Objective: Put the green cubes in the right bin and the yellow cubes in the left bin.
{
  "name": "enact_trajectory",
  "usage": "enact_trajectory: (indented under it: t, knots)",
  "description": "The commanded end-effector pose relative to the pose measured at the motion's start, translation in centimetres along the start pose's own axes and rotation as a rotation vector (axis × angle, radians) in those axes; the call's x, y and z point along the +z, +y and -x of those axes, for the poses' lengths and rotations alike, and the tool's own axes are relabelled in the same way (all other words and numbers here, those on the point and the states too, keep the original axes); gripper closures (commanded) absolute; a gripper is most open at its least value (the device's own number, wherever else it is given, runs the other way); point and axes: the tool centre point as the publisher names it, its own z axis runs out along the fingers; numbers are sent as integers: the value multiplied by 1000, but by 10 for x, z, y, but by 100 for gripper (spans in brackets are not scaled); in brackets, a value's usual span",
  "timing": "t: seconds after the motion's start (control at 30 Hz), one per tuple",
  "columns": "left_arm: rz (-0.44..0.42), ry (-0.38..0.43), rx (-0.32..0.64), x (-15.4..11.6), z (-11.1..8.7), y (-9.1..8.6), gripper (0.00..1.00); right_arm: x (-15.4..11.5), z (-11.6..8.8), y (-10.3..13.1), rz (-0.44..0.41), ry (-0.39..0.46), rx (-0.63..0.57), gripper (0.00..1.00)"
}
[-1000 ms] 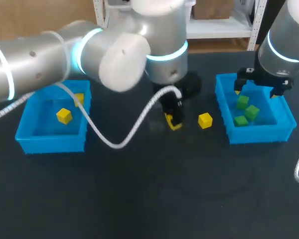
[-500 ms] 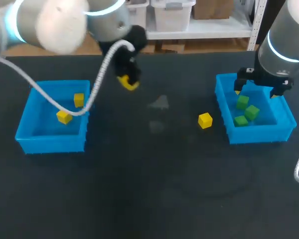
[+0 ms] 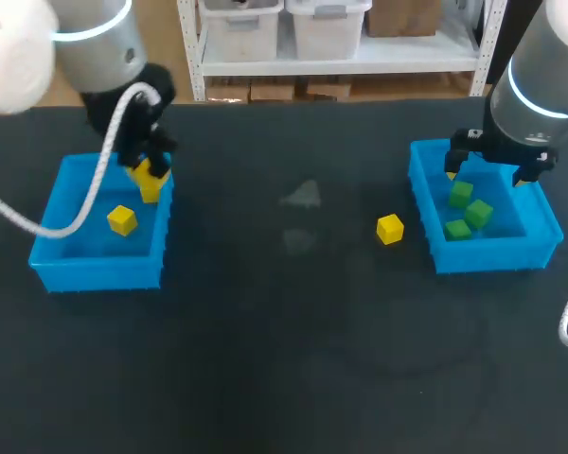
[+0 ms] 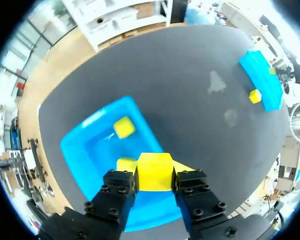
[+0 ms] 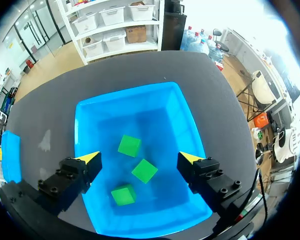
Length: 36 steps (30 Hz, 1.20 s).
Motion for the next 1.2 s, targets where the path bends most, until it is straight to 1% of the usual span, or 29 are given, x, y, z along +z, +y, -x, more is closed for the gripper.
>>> enact_trajectory:
  t: [0.03, 0.13, 0.23, 0.27, 0.3, 0.33, 0.43, 0.57, 0.7, 0.77, 0.87, 0.93, 1.2]
  knots:
    - [-8, -71, -45, 12, -35, 13, 100, 0, -1, 0, 0, -4, 1, 0]
    - [-6, -55, -84, 17, -46, 20, 100, 0, -1, 0, 0, -4, 1, 0]
    - [-5, -33, -81, 21, -53, 24, 100, 0, -1, 0, 0, -4, 1, 0]
    - [3, -28, -75, 23, -54, 24, 83, 0, -1, 0, 0, -4, 1, 0]
    - [4, -28, -74, 23, -54, 24, 4, 0, -1, 0, 0, -4, 1, 0]
    - [5, -31, -73, 23, -54, 24, 0, 0, -1, 0, 0, -4, 1, 0]
    - [-3, -50, -54, 21, -45, 20, 0, 0, -1, 0, 0, -4, 1, 0]
    - [-9, -67, -3, 15, -26, 10, 0, 0, -1, 0, 0, -4, 1, 0]
    - [-7, -102, 71, 4, -1, 0, 0, 0, -1, 0, 0, -4, 1, 0]
    - [-12, -122, 111, -2, 12, -9, 0, 0, -1, 0, 0, -4, 1, 0]
    - [-36, -166, 178, -12, 32, -31, 0, 0, -1, 0, 0, -4, 1, 0]
    - [-51, -188, 224, -17, 43, -49, 0, 0, -1, 0, 0, -4, 1, 0]
    - [-123, -227, 379, -17, 75, -116, 0, 0, -1, 0, 0, -4, 1, 0]
